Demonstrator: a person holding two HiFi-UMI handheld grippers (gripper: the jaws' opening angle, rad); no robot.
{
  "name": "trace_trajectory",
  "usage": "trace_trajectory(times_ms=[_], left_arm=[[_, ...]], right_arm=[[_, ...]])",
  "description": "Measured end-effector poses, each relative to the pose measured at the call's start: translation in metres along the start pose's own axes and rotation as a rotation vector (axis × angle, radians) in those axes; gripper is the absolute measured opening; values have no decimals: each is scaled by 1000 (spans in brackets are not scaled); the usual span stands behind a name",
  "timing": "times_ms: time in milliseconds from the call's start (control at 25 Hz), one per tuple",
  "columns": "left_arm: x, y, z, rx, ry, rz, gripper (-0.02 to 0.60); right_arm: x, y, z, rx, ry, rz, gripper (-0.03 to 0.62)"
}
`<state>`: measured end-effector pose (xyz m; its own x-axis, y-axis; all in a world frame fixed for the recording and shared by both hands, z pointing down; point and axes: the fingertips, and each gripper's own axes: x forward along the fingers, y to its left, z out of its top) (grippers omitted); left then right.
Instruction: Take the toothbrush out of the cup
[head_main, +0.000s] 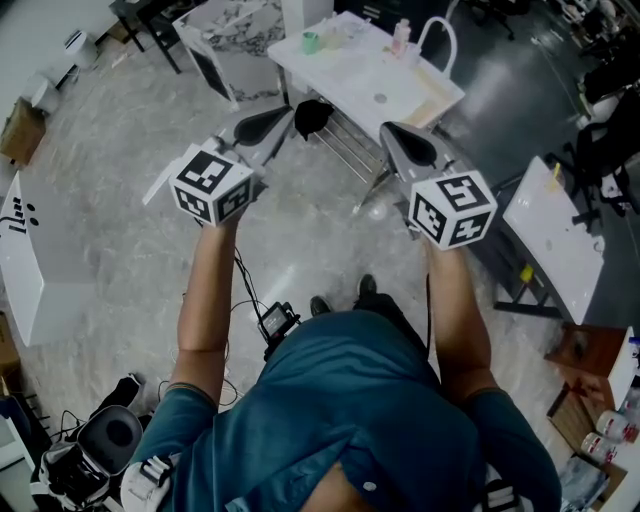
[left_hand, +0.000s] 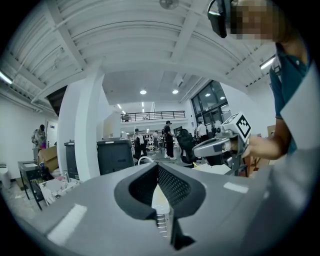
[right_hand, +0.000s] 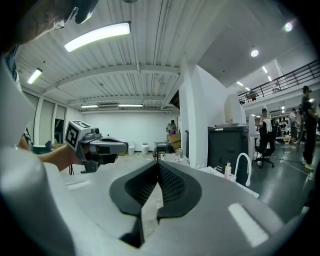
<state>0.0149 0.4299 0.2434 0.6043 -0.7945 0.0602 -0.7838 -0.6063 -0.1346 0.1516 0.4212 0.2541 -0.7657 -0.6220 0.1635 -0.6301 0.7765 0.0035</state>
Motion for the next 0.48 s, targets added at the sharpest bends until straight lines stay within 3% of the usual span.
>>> trace_trajectory(times_ms=[480], left_arm=[[32, 39, -12, -12, 46, 33, 0]], right_arm=[[43, -51, -2, 52, -1, 7, 11]])
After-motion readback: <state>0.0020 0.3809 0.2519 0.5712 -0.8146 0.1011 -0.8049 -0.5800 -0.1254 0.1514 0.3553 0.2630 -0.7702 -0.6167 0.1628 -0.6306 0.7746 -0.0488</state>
